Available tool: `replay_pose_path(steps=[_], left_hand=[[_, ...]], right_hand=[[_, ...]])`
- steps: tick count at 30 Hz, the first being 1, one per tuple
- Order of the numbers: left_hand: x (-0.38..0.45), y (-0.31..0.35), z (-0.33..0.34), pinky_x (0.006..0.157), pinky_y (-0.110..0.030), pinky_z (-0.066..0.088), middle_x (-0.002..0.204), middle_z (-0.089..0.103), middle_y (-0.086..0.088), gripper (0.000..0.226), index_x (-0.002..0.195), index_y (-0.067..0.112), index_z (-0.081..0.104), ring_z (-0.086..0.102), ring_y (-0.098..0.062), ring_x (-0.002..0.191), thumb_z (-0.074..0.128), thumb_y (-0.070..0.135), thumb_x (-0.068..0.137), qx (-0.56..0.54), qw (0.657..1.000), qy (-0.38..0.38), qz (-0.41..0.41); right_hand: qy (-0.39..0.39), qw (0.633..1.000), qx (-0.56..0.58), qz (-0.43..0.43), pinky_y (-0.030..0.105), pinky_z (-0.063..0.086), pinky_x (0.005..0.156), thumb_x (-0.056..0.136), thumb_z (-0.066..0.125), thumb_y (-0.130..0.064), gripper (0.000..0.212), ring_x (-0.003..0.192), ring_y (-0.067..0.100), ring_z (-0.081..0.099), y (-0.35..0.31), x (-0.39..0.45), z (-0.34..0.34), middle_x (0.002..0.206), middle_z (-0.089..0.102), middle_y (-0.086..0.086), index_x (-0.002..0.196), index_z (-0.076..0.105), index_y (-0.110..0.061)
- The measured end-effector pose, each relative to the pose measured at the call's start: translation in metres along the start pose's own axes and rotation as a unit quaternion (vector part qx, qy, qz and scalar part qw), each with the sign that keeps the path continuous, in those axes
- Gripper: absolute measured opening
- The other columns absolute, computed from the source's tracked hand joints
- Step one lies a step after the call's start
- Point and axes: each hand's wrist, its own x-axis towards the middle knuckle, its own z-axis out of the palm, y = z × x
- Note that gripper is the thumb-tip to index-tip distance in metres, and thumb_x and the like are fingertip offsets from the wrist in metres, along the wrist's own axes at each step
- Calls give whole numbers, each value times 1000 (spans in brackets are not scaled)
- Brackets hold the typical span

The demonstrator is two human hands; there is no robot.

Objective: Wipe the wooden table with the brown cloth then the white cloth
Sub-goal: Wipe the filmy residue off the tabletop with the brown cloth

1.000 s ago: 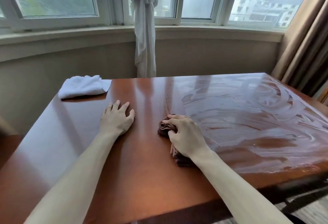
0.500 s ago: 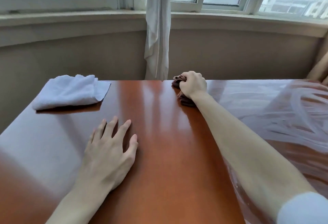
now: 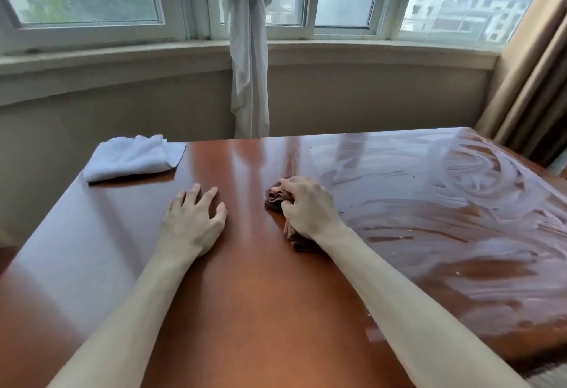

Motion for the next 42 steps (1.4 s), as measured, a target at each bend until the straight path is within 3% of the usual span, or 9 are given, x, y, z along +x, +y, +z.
replay_pose_path(steps=[4,8,15,25,29,32,35,37,42], left_hand=[[-2,2,-6,122,-47,18,161,30,-8,57,153,31,37,25,-32,147,33,50,99,6,1000,-13,2],[-6,3,-8,121,-49,21,160,32,-10,64,152,29,37,27,-35,146,26,54,94,7,1000,-18,4],[-5,1,-3,121,-47,21,160,31,-4,75,151,33,38,24,-29,148,15,59,84,-1,1000,12,9],[6,2,4,123,-38,11,165,19,9,70,154,46,26,10,-19,153,17,62,87,-3,1000,15,-4],[2,0,0,124,-41,12,165,19,7,58,154,44,28,11,-21,153,32,56,97,-15,1000,10,-4],[2,1,0,124,-43,15,165,22,4,58,154,41,29,14,-24,152,33,54,98,-11,1000,12,-3],[0,2,-2,123,-45,16,164,25,1,58,154,39,31,17,-26,151,31,54,99,-11,1000,6,1],[-1,2,-3,123,-45,17,164,25,0,58,155,37,31,17,-27,151,31,54,99,-8,1000,-3,3],[-7,2,-6,122,-47,17,163,27,-2,58,154,36,33,19,-29,149,32,52,99,-12,1000,-13,3]], right_hand=[[-15,999,25,-18,33,43,103,88,60,-21,35,133,7,47,-19,-85,-23,135,64,-18,118,75,-32],[-9,999,37,3,36,47,102,85,60,-21,35,129,9,51,-19,-85,-25,133,64,-20,115,75,-32],[23,996,-7,83,36,46,73,82,54,-21,20,100,33,62,28,58,11,102,70,2,95,69,-20],[42,985,-53,158,34,42,75,85,57,-20,18,100,40,63,74,239,42,103,70,13,93,73,-19],[41,989,-49,133,33,36,72,85,54,-17,17,102,37,60,58,196,37,101,69,6,86,71,-21],[33,994,-22,99,34,36,66,82,52,-16,15,94,35,61,39,126,24,90,65,0,68,52,-21],[4,998,-20,61,37,50,84,86,56,-20,23,114,27,61,18,40,5,122,70,-8,101,73,-24],[-4,999,-13,46,35,46,99,88,59,-21,37,128,16,53,5,-18,-9,137,64,-15,122,73,-30],[-2,999,2,34,26,38,110,86,64,-22,43,135,2,44,-14,-111,-29,139,59,-25,125,71,-39]])
